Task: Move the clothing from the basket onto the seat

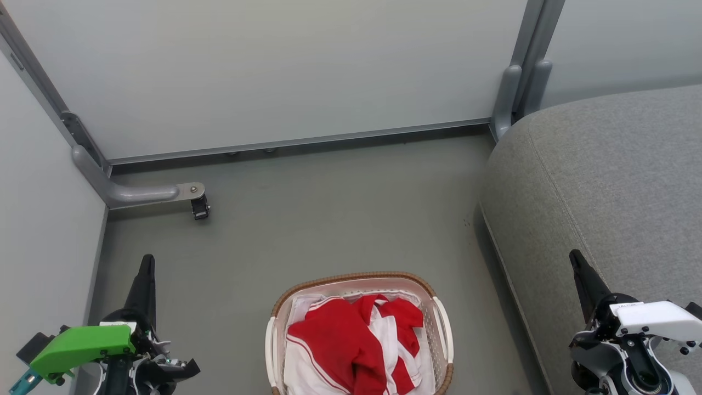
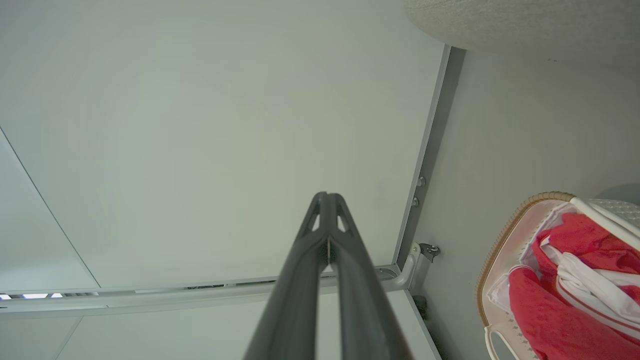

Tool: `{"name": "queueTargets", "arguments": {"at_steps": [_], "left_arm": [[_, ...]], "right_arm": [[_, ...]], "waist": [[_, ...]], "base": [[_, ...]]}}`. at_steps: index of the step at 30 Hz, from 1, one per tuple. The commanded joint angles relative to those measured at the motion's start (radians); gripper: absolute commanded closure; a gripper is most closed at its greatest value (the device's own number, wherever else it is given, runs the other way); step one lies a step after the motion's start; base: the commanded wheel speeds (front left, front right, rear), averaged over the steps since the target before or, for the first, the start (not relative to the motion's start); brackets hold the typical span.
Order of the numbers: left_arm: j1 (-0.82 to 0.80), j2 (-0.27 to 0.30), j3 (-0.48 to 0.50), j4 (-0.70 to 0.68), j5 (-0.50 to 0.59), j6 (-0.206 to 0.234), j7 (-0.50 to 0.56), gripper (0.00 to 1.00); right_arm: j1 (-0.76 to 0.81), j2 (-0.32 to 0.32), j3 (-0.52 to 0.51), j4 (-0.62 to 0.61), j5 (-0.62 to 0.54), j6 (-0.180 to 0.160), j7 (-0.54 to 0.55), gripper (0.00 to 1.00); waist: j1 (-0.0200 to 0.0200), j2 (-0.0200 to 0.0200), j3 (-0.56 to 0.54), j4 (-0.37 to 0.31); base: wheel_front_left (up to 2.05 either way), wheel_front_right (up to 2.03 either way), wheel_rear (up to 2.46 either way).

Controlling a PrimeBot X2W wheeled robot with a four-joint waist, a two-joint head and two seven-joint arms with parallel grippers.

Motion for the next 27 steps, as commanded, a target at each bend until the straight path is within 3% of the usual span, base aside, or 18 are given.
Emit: {"name": "queueTargets", "arguments": {"at_steps": [1, 27], "left_arm": [[-0.01, 0.007, 0.002, -0.002, -0.003, -0.006, 0.004, 1.0], [-0.01, 0.007, 0.002, -0.002, -0.003, -0.006, 0.004, 1.0]], "right_arm": [[-0.006, -0.003, -0.001, -0.003, 0.004, 0.0, 0.0, 1.0], [-0.006, -0.003, -0.001, -0.003, 0.004, 0.0, 0.0, 1.0]], "waist": [[0.0, -0.0001, 0.0, 0.0], [0.0, -0.0001, 0.0, 0.0]], "base": [[0.0, 0.0, 0.0], [0.0, 0.0, 0.0]]}}
